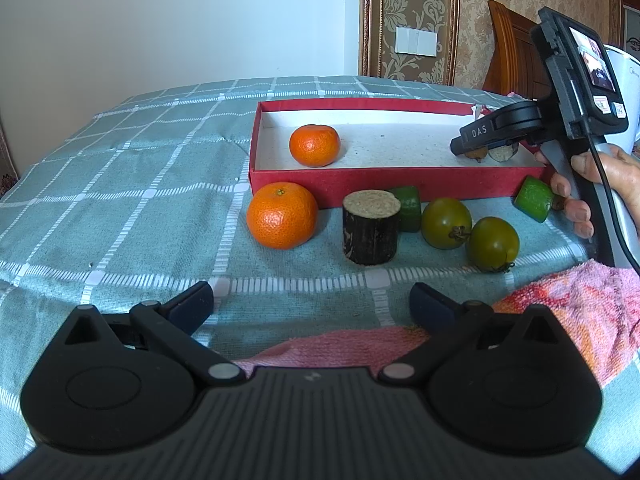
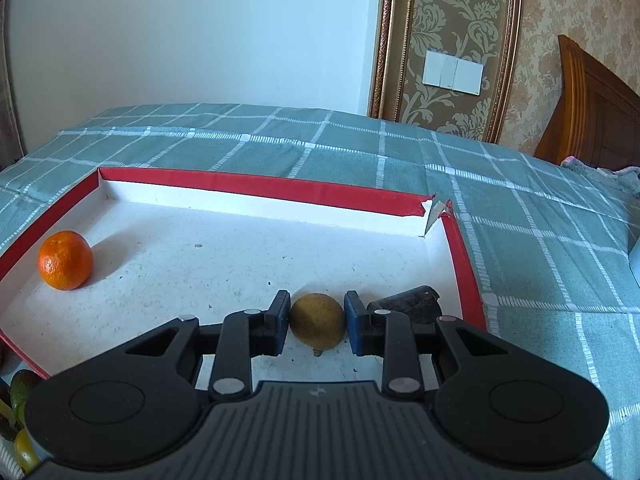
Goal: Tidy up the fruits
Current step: 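Carry the kiwi into the tray and open the right gripper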
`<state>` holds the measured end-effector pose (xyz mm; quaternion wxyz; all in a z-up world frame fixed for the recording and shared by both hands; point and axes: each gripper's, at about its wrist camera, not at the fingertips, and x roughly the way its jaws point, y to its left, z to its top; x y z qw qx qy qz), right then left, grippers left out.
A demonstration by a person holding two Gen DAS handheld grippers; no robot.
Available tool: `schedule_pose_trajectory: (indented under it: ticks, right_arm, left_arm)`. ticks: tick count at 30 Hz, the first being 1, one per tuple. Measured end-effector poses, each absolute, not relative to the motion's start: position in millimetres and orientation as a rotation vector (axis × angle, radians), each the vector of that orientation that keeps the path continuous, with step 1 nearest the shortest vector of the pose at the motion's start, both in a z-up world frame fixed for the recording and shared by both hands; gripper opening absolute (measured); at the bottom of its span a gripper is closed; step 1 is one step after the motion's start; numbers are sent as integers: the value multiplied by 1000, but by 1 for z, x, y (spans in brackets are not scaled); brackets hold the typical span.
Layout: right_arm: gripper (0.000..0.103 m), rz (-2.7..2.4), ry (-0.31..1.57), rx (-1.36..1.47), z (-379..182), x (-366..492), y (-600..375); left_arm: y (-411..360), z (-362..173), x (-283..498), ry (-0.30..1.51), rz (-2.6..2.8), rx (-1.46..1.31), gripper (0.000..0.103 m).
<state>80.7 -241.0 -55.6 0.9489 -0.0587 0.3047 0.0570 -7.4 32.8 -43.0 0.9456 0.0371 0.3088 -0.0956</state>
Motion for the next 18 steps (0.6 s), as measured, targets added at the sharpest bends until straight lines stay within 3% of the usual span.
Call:
schedule_pose_trajectory:
  ticks: [12, 16, 18]
  right_arm:
    - [31, 123, 622, -82, -55, 75, -249]
    - [60, 152, 578, -65, -49, 67, -252]
    - [63, 152, 540, -69, -44, 60, -252]
  left_arm:
    - [33, -43, -7, 629, -195, 75, 103]
    - [33, -43, -7, 629, -195, 75, 103]
    - [33, -43, -7, 629, -195, 75, 103]
